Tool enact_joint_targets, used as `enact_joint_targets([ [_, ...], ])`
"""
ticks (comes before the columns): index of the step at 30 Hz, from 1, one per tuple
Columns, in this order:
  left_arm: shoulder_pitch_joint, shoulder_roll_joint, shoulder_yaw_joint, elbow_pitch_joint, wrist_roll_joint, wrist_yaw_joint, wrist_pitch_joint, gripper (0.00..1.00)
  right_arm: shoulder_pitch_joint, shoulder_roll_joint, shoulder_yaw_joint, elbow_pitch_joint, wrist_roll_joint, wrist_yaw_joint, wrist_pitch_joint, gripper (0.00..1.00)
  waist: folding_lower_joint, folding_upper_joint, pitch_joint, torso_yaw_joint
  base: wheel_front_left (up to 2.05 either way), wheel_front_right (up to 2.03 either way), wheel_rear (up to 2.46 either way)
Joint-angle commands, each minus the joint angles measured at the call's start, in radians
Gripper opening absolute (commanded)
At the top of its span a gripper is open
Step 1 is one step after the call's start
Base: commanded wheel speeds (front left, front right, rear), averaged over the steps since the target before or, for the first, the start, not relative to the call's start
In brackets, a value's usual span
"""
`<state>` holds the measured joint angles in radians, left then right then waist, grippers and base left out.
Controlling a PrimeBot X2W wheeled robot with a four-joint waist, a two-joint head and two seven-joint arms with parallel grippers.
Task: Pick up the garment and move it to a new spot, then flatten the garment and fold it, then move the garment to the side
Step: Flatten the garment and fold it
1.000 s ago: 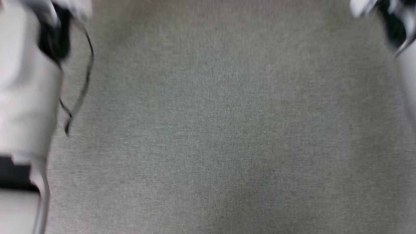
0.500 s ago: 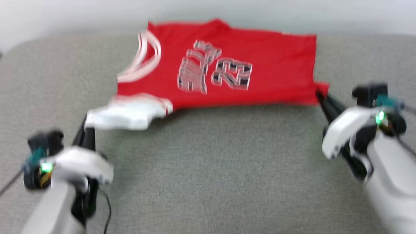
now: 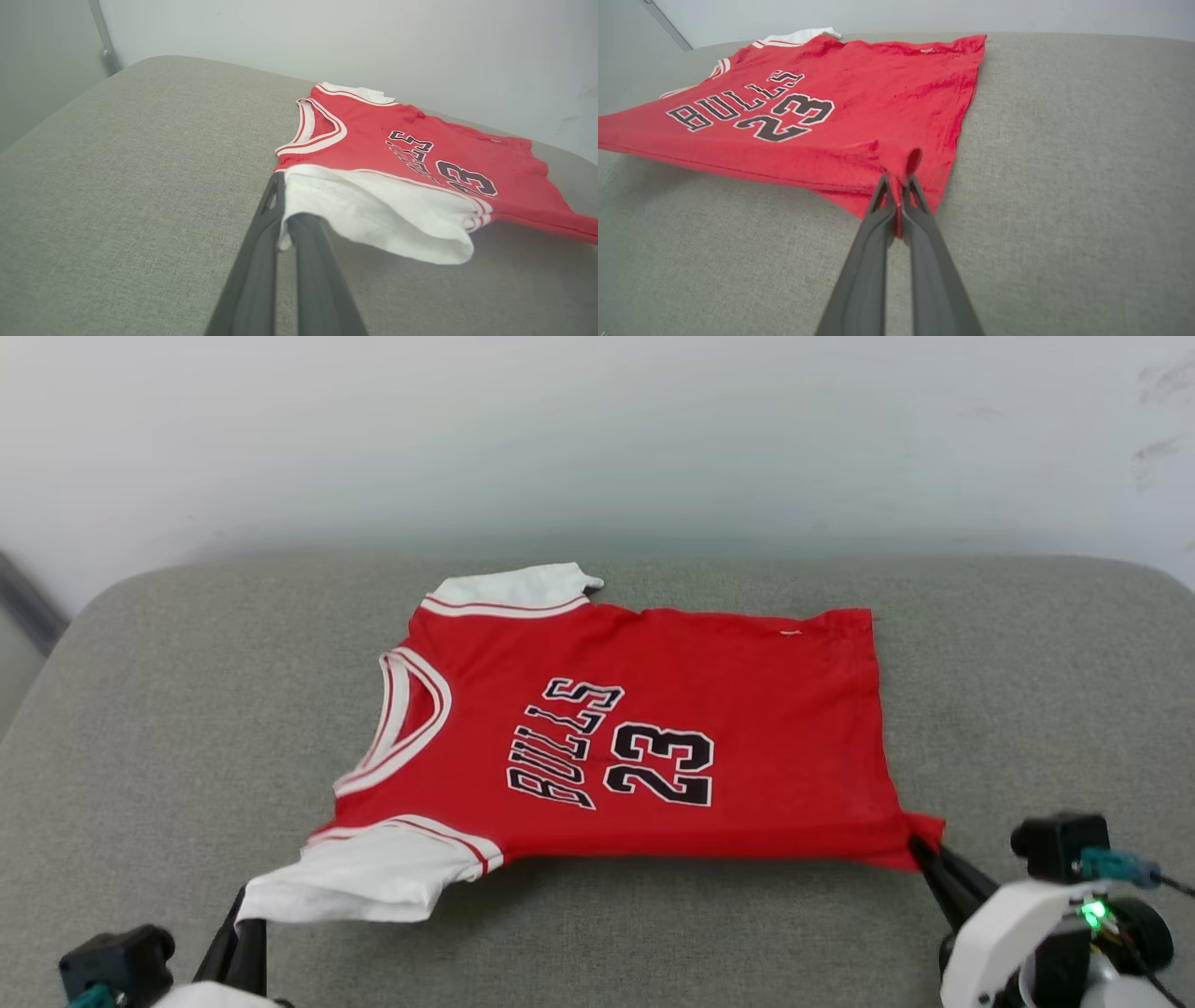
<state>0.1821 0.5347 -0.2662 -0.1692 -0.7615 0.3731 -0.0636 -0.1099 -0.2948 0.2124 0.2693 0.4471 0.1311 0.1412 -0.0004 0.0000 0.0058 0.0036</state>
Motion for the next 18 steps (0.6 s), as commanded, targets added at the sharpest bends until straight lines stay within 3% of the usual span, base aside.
enact_joint_targets([
  [1, 0.034, 0.017, 0.003, -0.040, 0.007, 0.022, 0.018, 0.00, 0.050, 0.008, -0.026, -0.040, -0.017, -0.001, 0.023, 0.00, 0.0004, 0.0000, -0.016, 0.001, 0.00, 0.00, 0.00],
  [4, 0.074, 0.044, 0.005, -0.136, 0.008, 0.057, 0.063, 0.00, 0.133, 0.033, -0.086, -0.137, -0.044, -0.001, 0.088, 0.00, 0.0004, 0.0000, -0.020, 0.004, 0.00, 0.00, 0.00],
  [9, 0.090, 0.073, 0.003, -0.217, 0.006, 0.075, 0.114, 0.00, 0.201, 0.064, -0.140, -0.254, -0.078, -0.001, 0.177, 0.00, 0.0004, 0.0000, -0.015, 0.003, 0.00, 0.00, 0.00],
  [13, 0.020, 0.089, -0.012, -0.209, -0.006, 0.051, 0.159, 0.00, 0.192, 0.089, -0.156, -0.303, -0.100, -0.001, 0.263, 0.00, 0.0004, 0.0000, 0.014, 0.002, 0.00, 0.00, 0.00],
  [18, -0.111, 0.083, -0.049, -0.107, -0.012, -0.008, 0.205, 0.00, 0.112, 0.102, -0.145, -0.280, -0.122, -0.001, 0.326, 0.00, 0.0004, 0.0000, 0.084, -0.005, 0.00, 0.00, 0.00],
])
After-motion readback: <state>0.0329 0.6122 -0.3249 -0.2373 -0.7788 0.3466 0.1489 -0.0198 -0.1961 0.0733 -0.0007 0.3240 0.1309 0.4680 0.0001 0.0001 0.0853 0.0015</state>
